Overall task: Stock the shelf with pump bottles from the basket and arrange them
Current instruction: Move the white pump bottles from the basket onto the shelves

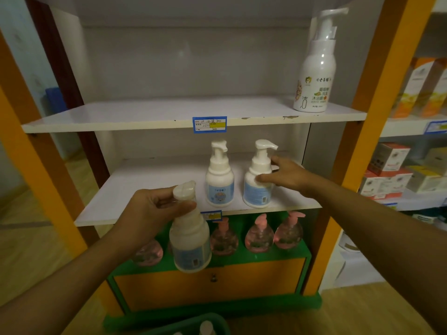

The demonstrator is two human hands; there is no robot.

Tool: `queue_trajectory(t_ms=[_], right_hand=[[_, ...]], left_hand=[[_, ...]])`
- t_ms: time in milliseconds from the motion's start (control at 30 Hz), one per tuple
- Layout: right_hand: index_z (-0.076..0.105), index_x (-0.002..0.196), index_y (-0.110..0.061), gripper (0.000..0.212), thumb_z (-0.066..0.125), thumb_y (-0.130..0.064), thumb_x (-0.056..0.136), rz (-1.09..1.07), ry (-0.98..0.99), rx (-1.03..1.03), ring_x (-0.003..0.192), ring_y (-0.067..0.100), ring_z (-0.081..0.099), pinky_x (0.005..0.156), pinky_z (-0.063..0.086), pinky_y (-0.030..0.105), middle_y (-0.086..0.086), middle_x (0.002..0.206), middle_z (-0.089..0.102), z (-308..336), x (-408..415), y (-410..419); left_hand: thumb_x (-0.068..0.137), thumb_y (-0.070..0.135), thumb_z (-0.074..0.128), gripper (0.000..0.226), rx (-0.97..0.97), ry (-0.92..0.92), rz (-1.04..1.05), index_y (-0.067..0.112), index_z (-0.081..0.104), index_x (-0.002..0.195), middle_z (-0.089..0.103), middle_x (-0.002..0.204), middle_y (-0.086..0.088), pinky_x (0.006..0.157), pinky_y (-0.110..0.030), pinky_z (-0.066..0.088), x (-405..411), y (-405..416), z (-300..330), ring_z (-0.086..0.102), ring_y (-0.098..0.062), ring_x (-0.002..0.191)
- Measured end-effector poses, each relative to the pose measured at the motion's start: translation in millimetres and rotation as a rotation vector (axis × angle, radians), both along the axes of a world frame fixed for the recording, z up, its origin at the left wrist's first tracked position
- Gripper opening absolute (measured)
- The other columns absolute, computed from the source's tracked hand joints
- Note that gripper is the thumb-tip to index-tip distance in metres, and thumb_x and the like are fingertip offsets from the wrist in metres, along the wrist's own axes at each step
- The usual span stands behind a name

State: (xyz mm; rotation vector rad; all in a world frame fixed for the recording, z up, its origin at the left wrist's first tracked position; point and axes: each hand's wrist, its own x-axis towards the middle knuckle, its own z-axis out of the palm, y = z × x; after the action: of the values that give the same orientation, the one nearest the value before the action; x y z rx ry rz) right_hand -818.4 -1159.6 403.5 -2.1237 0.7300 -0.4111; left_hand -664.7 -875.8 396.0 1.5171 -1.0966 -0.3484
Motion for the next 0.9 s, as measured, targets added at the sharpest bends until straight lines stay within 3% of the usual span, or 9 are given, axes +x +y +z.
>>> queue_trajectory(t_ms=[100, 167, 233, 300, 367, 433, 500, 767, 900], right_hand=[[0.055, 0.128, -0.018, 0.061, 0.077, -0.035, 0.073, -0.086, -0.021, -0.084, 0.112, 0.021, 0.057, 0.094, 0.047, 0.039, -0.001, 0.124, 0.06, -4, -2, -7], [0.06, 0.119, -0.019, 0.075, 0.077, -0.059, 0.058, -0.23, -0.009, -0.17, 0.101, 0.019, 0.061, 0.089, 0.051, 0.043, -0.002, 0.115, 0.065, -3, 4, -4], [0.057, 0.11, -0.021, 0.092, 0.064, -0.081, 0.041, -0.347, 0.038, -0.25, 0.095, 0.022, 0.062, 0.083, 0.053, 0.046, 0.0, 0.107, 0.066, -4, 11, 4], [0.049, 0.115, -0.022, 0.1, 0.055, -0.087, 0.039, -0.369, 0.057, -0.295, 0.101, 0.027, 0.059, 0.084, 0.052, 0.049, 0.003, 0.112, 0.06, -8, 17, 7], [0.049, 0.119, -0.02, 0.091, 0.061, -0.077, 0.049, -0.297, -0.013, -0.237, 0.106, 0.028, 0.056, 0.089, 0.05, 0.049, 0.005, 0.117, 0.058, -8, 18, 8], [0.051, 0.123, -0.02, 0.066, 0.072, -0.049, 0.067, -0.199, -0.095, -0.142, 0.109, 0.025, 0.056, 0.094, 0.048, 0.047, 0.004, 0.119, 0.059, -10, 11, 5], [0.053, 0.127, -0.02, 0.057, 0.074, -0.032, 0.076, -0.159, -0.119, -0.074, 0.11, 0.023, 0.057, 0.096, 0.048, 0.045, 0.002, 0.121, 0.061, -11, 5, -1], [0.057, 0.124, -0.017, 0.062, 0.077, -0.042, 0.071, -0.206, -0.105, -0.188, 0.105, 0.027, 0.061, 0.086, 0.053, 0.05, 0.006, 0.119, 0.065, -10, 11, 3], [0.054, 0.126, -0.017, 0.065, 0.075, -0.047, 0.072, -0.213, -0.087, -0.22, 0.109, 0.026, 0.059, 0.091, 0.051, 0.045, 0.006, 0.124, 0.063, -14, 10, 5]], left_hand=[[0.067, 0.022, 0.07, 0.032, -0.005, 0.001, 0.007, 0.029, 0.07, 0.098, 0.073, 0.089, 0.025, 0.071, -0.009, 0.053, 0, -1, 2, 0.069, 0.002, 0.091], [0.072, 0.014, 0.07, 0.031, -0.008, 0.002, 0.006, 0.026, 0.069, 0.101, 0.072, 0.086, 0.027, 0.069, -0.008, 0.053, -3, -2, 2, 0.069, 0.003, 0.09], [0.074, 0.01, 0.07, 0.031, -0.009, 0.008, 0.01, 0.024, 0.069, 0.102, 0.072, 0.084, 0.028, 0.068, -0.007, 0.052, -5, -3, 2, 0.068, 0.005, 0.088], [0.072, 0.014, 0.07, 0.03, -0.022, 0.013, 0.019, 0.026, 0.069, 0.099, 0.073, 0.085, 0.026, 0.067, -0.008, 0.053, -7, -2, 3, 0.069, 0.003, 0.087], [0.071, 0.015, 0.07, 0.029, -0.036, 0.013, 0.031, 0.026, 0.07, 0.098, 0.074, 0.087, 0.023, 0.067, -0.01, 0.054, -6, -1, 5, 0.07, 0.001, 0.087], [0.073, 0.013, 0.07, 0.029, -0.035, 0.01, 0.035, 0.025, 0.07, 0.099, 0.073, 0.092, 0.021, 0.069, -0.012, 0.055, -4, 1, 5, 0.071, -0.002, 0.088], [0.073, 0.013, 0.07, 0.029, -0.028, 0.005, 0.034, 0.024, 0.071, 0.1, 0.073, 0.096, 0.018, 0.073, -0.014, 0.056, -4, 1, 5, 0.071, -0.004, 0.089], [0.069, 0.019, 0.071, 0.032, -0.011, 0.014, 0.018, 0.024, 0.071, 0.101, 0.074, 0.092, 0.02, 0.072, -0.012, 0.055, -10, -1, 1, 0.07, -0.002, 0.09], [0.065, 0.024, 0.071, 0.032, -0.013, 0.026, 0.031, 0.025, 0.071, 0.097, 0.075, 0.088, 0.018, 0.071, -0.012, 0.055, -11, 0, 6, 0.071, -0.003, 0.086]])
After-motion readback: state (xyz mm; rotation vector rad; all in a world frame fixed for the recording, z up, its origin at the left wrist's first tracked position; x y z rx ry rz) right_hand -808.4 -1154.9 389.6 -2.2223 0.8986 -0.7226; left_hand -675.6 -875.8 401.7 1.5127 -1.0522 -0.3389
